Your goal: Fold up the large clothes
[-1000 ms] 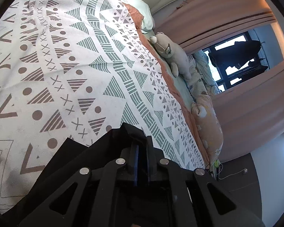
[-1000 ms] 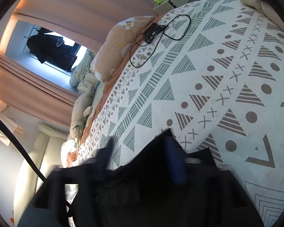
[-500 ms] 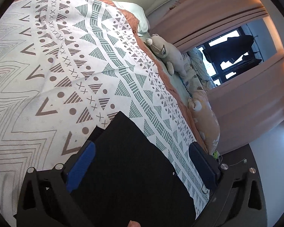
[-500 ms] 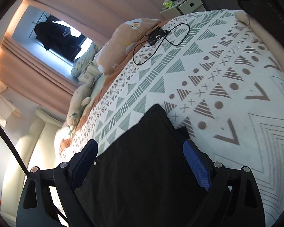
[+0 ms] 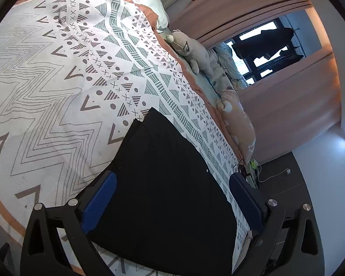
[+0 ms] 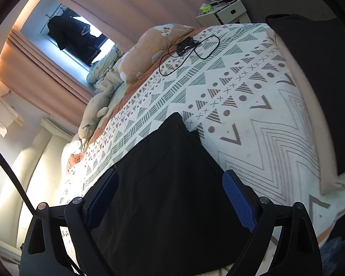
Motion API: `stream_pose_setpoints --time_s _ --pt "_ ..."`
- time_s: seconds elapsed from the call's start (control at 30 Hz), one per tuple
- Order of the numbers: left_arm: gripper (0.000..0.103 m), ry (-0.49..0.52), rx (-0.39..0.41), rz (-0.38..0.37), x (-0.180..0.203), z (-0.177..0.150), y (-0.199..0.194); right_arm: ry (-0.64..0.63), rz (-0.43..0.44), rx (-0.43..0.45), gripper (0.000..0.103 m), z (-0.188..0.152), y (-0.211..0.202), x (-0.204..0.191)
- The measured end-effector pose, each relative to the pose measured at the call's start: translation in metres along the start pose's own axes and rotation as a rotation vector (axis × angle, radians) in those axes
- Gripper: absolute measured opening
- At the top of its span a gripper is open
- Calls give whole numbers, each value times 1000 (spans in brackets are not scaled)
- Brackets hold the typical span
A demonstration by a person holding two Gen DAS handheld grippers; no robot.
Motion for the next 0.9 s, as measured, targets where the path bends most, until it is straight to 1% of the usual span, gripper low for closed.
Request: stream_pose_setpoints --time_s 0.17,0.27,0.33,0.4,0.53,0.7,0.77,0.9 --pt "99 5 -14 -26 -11 -15 -27 -16 -7 3 91 -19 -31 3" --pt "97 12 -27 -16 -22 -24 -40 -21 -2 0 91 -30 -51 6" --pt "90 7 -35 -15 -31 -31 -46 -22 5 -9 91 -37 -60 9" --pt "87 -4 -40 -9 -42 -36 -52 -36 -2 -7 91 -44 -69 12" --pt "86 -8 -55 -9 -55 -50 -63 -40 13 -12 91 -56 -79 14" --pt "86 2 -86 3 -60 -68 -71 -30 17 -38 91 -77 -87 21" --pt "86 8 -99 8 -62 -77 -74 -43 14 -49 91 -84 -87 17" --pt "86 31 -115 3 -65 -89 -78 -44 51 -57 91 -98 -84 16"
Point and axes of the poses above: each gripper's, at about its wrist camera, not at the fingertips, and y roughly the way its jaws point, x to its right, z to its top, the point moved 10 cm from there along y, roughly the way its jaws point, and after that the axes turned 3 degrees about -y, right-handed, at the moved point
